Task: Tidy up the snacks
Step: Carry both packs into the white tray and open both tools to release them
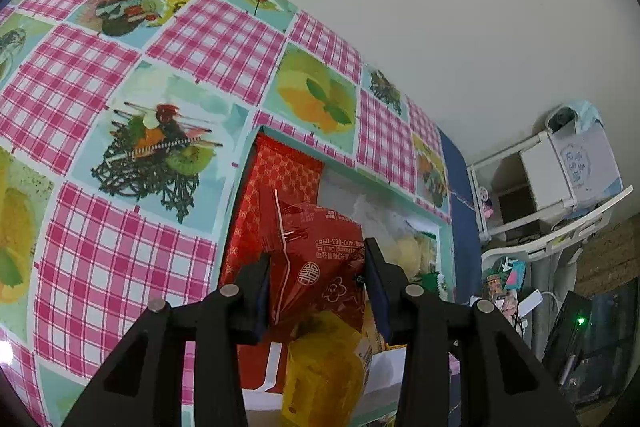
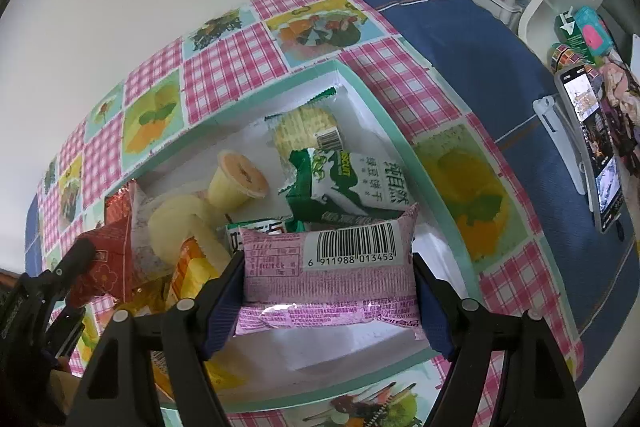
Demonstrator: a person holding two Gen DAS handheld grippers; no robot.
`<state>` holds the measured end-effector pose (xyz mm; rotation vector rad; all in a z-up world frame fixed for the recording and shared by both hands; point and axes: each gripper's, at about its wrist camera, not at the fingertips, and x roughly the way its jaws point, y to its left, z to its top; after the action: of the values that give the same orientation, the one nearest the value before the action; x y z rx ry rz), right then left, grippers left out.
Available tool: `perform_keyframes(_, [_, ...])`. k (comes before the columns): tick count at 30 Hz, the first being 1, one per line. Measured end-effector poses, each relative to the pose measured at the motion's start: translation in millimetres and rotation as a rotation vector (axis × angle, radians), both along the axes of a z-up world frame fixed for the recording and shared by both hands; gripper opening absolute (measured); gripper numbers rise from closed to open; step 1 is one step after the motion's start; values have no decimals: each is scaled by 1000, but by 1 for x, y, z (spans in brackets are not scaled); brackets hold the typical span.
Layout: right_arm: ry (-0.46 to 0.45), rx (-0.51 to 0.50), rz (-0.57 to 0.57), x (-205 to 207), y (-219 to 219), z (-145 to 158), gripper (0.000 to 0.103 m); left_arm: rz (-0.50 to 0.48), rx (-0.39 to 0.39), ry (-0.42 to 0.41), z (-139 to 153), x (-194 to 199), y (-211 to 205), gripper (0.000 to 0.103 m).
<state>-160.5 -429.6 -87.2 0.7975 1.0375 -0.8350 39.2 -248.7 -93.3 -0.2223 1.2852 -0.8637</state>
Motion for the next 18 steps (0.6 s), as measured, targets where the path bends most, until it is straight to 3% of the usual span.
perform_keyframes(7, [27, 10, 13, 3, 2, -5, 80, 10, 19, 30, -6, 3, 3, 43])
perform_keyframes(18, [42, 0, 34, 4, 3, -6, 81, 27, 30, 57, -2, 7, 14, 75])
